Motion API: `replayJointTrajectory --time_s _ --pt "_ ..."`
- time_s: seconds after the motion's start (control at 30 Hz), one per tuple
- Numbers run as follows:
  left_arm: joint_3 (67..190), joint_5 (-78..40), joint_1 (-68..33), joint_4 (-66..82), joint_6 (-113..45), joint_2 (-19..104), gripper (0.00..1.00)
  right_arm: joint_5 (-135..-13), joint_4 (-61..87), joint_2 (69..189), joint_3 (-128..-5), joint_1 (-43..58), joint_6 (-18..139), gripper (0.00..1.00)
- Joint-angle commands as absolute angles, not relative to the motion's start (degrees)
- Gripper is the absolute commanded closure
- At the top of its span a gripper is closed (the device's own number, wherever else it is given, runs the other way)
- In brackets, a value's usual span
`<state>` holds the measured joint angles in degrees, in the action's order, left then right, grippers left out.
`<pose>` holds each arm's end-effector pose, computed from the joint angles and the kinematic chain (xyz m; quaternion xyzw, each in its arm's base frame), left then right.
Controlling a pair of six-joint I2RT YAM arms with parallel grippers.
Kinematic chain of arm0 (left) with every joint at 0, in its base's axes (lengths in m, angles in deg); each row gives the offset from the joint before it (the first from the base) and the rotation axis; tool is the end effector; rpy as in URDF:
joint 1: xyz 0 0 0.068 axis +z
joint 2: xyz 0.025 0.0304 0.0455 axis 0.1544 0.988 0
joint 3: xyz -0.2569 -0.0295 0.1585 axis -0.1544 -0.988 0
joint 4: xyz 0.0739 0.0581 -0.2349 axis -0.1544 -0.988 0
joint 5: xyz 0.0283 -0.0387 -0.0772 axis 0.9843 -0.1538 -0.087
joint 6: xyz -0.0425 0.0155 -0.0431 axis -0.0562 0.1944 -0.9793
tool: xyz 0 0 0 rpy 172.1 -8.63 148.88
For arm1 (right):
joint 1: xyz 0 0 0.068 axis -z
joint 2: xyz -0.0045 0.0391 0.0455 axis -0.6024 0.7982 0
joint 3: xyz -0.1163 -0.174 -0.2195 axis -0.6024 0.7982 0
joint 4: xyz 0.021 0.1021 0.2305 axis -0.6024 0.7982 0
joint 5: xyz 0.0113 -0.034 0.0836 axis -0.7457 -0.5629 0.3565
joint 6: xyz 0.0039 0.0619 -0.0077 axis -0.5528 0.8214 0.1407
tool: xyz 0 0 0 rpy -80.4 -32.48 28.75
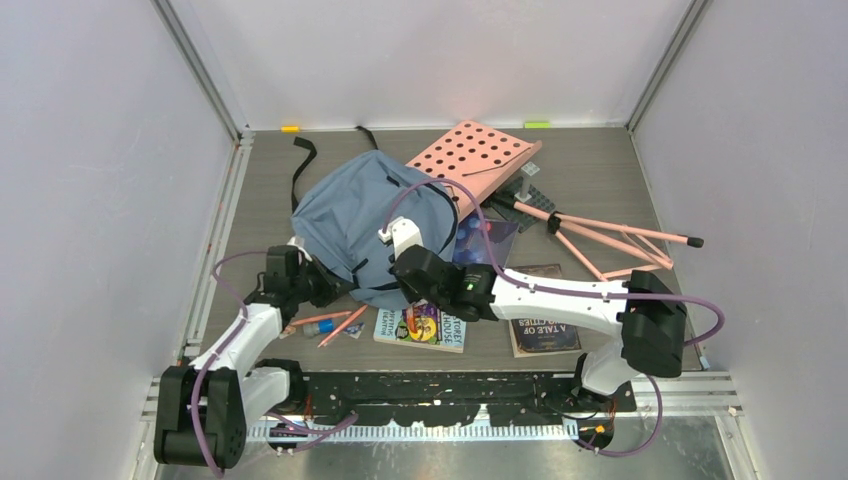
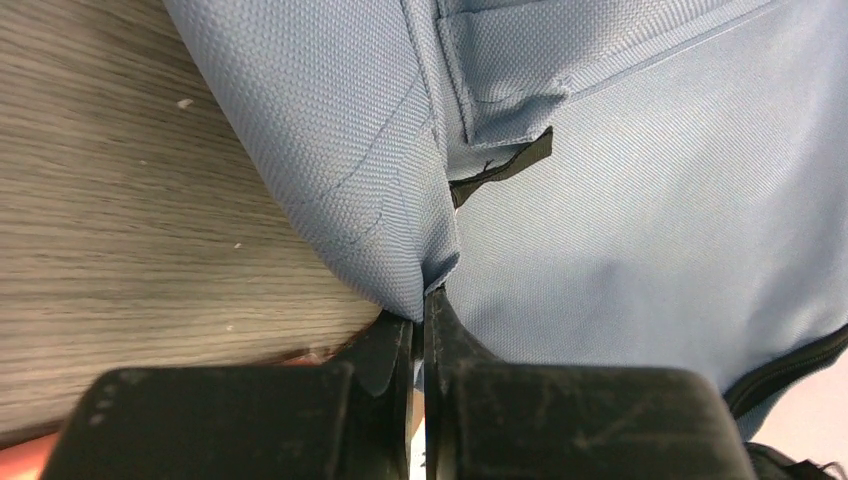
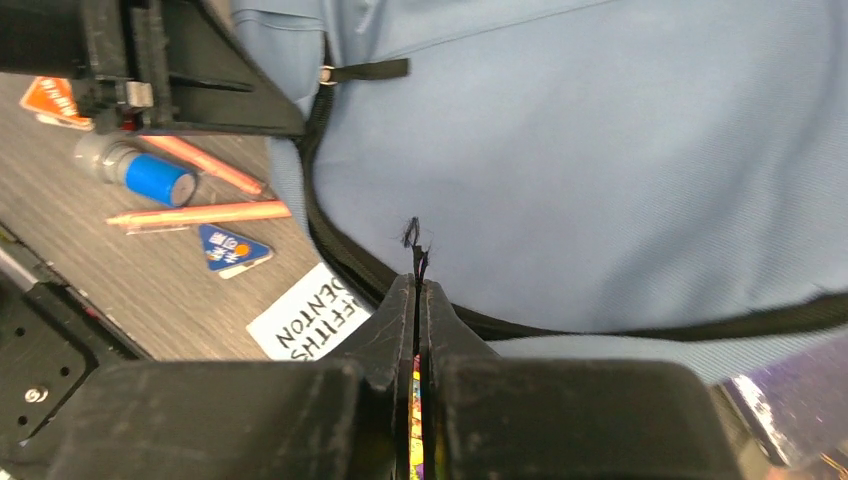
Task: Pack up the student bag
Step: Unzip the student bag at the center of the board.
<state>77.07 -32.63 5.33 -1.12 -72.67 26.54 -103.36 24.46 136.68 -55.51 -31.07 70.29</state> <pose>0.1711 -0.0285 0.1825 -0.2941 0.8628 -0.3259 0.2505 0.1463 0.3162 0.2966 -0.3054 0.8262 0.1706 0.4417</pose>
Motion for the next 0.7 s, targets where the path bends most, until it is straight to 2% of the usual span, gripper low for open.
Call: replayJointTrajectory --time_s 0.0,0.3,0.67 --pt "79.9 -27.6 7.0 -3.4 -68.3 25.5 1.0 -112.9 30.3 132.6 -56.6 -31.5 73.0 0.99" --pt "82.4 -26.1 8.2 -6.4 -64.2 28.6 1.0 -119.1 35.8 128.6 -56.1 -29.7 72.9 0.99" --pt "86.1 -19.7 8.4 -13.7 -60.9 26.5 1.0 -108.2 33.9 123.9 -54.2 -18.6 72.0 1.0"
